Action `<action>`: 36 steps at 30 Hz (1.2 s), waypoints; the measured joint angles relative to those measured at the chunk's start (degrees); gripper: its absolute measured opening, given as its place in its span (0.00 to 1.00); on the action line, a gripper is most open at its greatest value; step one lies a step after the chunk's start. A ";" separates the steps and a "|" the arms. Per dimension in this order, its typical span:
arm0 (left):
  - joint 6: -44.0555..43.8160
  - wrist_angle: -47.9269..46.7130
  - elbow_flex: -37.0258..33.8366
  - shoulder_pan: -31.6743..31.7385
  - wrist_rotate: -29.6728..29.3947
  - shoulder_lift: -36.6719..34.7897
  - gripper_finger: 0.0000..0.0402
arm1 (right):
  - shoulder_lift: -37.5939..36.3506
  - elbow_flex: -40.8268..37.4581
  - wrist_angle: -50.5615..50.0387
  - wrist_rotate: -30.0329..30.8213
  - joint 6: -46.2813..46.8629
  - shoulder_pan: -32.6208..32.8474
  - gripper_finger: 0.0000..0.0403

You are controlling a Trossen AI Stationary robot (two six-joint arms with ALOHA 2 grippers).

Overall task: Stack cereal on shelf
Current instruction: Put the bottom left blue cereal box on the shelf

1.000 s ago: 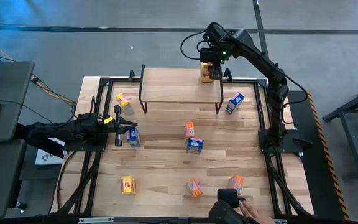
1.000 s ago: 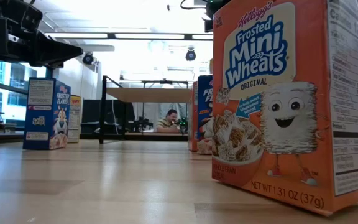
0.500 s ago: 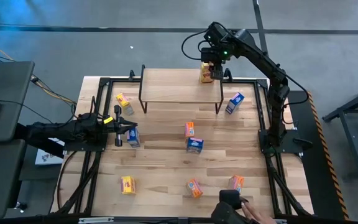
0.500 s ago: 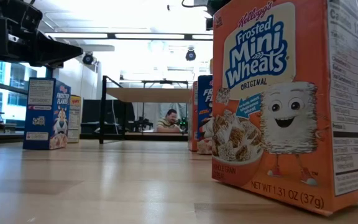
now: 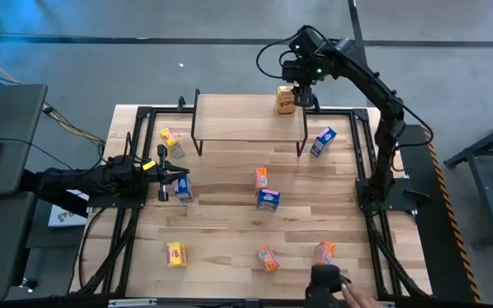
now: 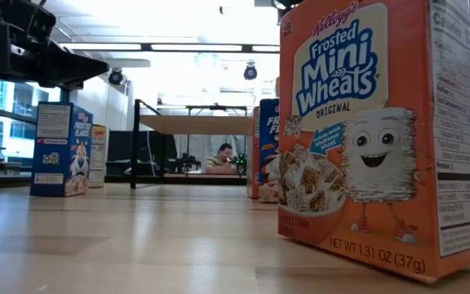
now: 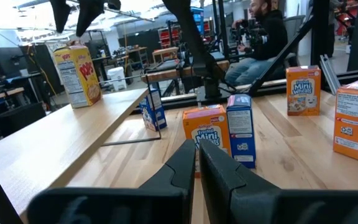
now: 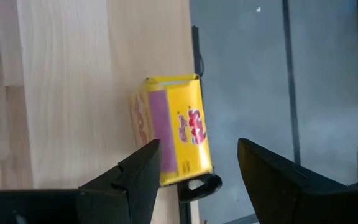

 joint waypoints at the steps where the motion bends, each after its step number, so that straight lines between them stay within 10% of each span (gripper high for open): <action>1: -0.02 0.00 0.00 0.01 0.00 0.00 0.04 | -0.51 0.00 0.09 0.32 0.11 0.06 0.51; 24: 0.00 -0.02 0.00 -0.01 0.00 0.02 0.04 | -13.85 -0.46 -7.24 -2.68 37.80 17.87 0.51; 36: -0.02 0.00 0.00 -0.02 0.00 0.00 0.04 | -16.31 -5.30 -7.14 21.00 48.95 38.11 0.51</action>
